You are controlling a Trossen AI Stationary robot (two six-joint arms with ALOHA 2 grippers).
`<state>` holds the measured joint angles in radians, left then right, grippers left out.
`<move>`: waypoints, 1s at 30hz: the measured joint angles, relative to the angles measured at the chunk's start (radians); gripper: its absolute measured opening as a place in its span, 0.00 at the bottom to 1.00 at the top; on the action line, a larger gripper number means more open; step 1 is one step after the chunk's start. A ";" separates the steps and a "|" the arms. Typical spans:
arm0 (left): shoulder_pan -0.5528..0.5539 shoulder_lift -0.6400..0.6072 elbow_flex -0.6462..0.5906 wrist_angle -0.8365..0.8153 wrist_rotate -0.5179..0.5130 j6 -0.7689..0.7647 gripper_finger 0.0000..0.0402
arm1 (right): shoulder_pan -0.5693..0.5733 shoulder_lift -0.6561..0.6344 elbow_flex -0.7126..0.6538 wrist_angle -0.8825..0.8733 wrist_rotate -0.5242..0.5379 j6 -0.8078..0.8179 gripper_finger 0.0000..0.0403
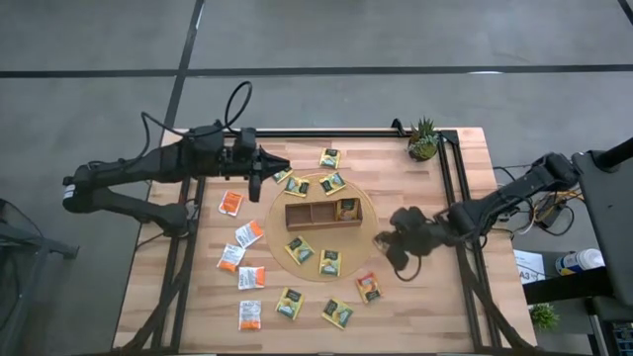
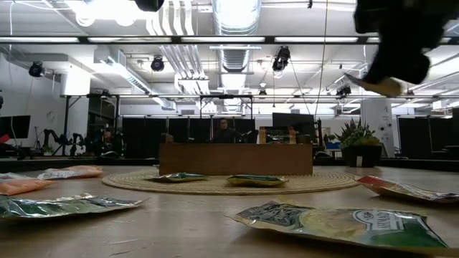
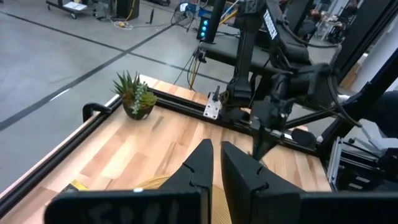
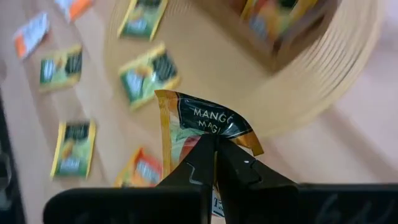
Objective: Pick & Place Tea
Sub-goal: Put the orange tea bag into the right section of the wooden organizer
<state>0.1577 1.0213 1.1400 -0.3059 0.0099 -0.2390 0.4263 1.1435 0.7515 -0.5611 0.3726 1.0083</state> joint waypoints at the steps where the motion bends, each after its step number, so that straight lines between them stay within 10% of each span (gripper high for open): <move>1: 0.000 0.002 0.000 0.000 0.001 0.000 0.06 | -0.017 0.000 0.007 0.001 0.019 -0.008 0.02; 14: 0.000 0.000 0.000 0.000 0.002 0.001 0.06 | -0.111 0.055 0.029 0.191 0.213 -0.024 0.02; 30: 0.000 -0.022 0.000 -0.002 0.001 0.005 0.06 | -0.111 0.439 0.248 0.328 0.480 0.004 0.02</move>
<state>0.1577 0.9996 1.1400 -0.3080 0.0113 -0.2344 0.3157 1.5829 0.9993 -0.2329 0.8522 1.0120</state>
